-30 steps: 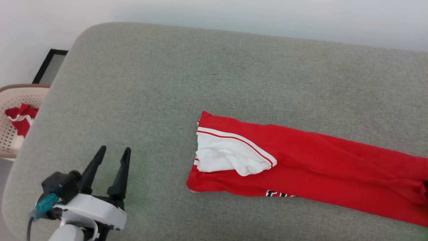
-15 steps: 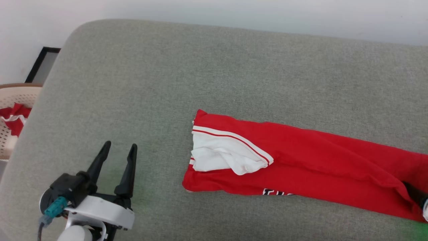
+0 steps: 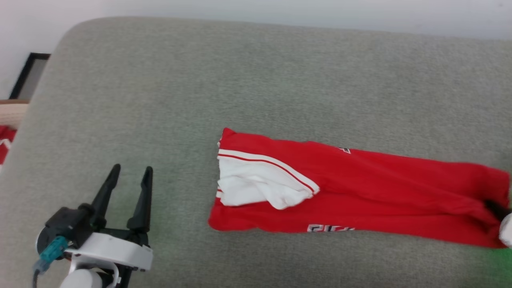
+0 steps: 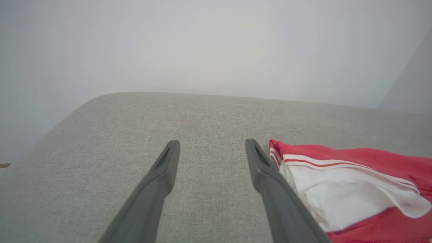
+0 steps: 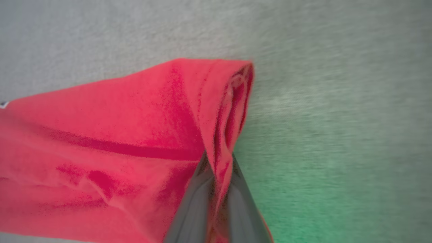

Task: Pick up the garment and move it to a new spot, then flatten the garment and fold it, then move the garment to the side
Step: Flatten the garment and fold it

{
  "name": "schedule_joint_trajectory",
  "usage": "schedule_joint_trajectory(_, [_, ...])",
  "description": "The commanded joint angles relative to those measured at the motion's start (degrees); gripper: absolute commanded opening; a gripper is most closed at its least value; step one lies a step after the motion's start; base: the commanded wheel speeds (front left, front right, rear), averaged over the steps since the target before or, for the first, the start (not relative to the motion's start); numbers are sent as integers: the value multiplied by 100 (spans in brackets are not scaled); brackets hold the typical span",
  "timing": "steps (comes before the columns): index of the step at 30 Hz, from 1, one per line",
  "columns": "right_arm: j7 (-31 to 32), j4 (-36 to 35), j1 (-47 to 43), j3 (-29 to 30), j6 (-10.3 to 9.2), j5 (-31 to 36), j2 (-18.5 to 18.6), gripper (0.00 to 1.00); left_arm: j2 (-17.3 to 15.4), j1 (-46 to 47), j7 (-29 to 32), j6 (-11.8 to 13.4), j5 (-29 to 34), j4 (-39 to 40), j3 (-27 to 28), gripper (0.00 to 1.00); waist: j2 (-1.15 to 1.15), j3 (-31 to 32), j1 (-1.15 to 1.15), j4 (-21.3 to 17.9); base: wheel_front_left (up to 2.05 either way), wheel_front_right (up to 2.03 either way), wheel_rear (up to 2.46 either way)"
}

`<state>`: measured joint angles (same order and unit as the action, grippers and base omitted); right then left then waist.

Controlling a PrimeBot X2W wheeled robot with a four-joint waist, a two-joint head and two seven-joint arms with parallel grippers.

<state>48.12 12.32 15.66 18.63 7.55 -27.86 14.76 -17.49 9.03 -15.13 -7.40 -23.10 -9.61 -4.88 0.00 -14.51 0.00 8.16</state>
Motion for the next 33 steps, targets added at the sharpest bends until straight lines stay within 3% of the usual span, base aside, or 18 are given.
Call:
schedule_joint_trajectory(1, [-83,-84,27,203,-13,22,121,0,31,-94,4,-11,61,75,85,100,0,-77,0,-160,0,0,0])
schedule_joint_trajectory(7, [-291,-546,-85,786,-13,56,405,0,28,-130,3,-11,135,220,271,100,0,-245,0,-413,0,0,0])
schedule_joint_trajectory(13, [-378,-937,-400,1890,-13,336,889,0,69,-51,3,-11,126,306,309,100,0,-403,0,-498,0,0,0])
schedule_joint_trajectory(16, [-335,-1106,-482,2268,-12,428,937,0,97,10,3,-11,54,305,315,100,0,-430,0,-507,0,0,0])
schedule_joint_trajectory(19, [-292,-1243,-448,2275,-12,376,855,0,118,5,3,-11,40,294,325,100,0,-428,0,-531,0,0,0])
schedule_joint_trajectory(23, [-101,-1699,-527,1697,-12,278,581,0,159,-12,3,-11,59,250,292,100,0,-368,0,-552,0,0,0])
schedule_joint_trajectory(33, [750,-3526,-752,-586,-12,-266,193,0,234,-42,3,-11,-54,184,214,100,0,-220,0,-450,0,0,0])
